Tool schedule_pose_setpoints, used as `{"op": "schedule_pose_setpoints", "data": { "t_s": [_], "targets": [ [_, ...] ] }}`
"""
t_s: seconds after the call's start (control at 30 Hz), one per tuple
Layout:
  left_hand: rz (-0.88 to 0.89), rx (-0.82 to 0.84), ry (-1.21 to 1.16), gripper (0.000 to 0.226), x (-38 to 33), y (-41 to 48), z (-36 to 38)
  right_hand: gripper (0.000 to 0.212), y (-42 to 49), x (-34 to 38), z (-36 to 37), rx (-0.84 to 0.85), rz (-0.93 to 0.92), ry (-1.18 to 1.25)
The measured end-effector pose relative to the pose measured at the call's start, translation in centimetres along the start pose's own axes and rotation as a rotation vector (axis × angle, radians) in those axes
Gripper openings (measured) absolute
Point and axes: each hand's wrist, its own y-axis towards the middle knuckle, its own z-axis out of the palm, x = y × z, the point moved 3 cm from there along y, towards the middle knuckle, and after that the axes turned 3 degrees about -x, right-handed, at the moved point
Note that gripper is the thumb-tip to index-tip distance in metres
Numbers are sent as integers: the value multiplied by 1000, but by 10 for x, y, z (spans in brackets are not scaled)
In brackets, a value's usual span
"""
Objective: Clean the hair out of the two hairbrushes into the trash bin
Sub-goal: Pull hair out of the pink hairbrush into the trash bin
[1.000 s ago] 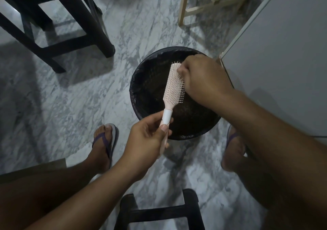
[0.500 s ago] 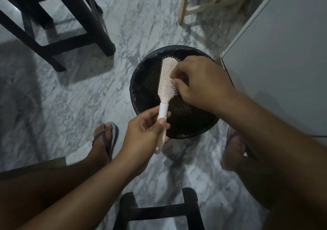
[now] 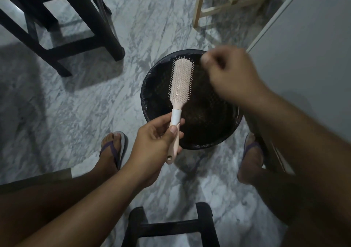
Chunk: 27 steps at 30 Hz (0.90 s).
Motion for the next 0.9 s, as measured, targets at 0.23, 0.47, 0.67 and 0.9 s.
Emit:
{"op": "schedule_pose_setpoints", "data": {
  "t_s": [0.23, 0.47, 0.67, 0.9],
  "targets": [
    [-2, -2, -5, 31, 1, 1, 1, 13, -8, -3, -1, 104, -123, -157],
    [38, -2, 62, 33, 4, -1, 1, 26, -15, 8, 17, 149, -175, -407],
    [54, -13, 99, 35, 5, 0, -5, 25, -15, 8, 24, 162, -205, -498],
    [-74, -9, -8, 32, 16, -2, -2, 33, -4, -1, 23, 223, -25, -139]
  ]
}}
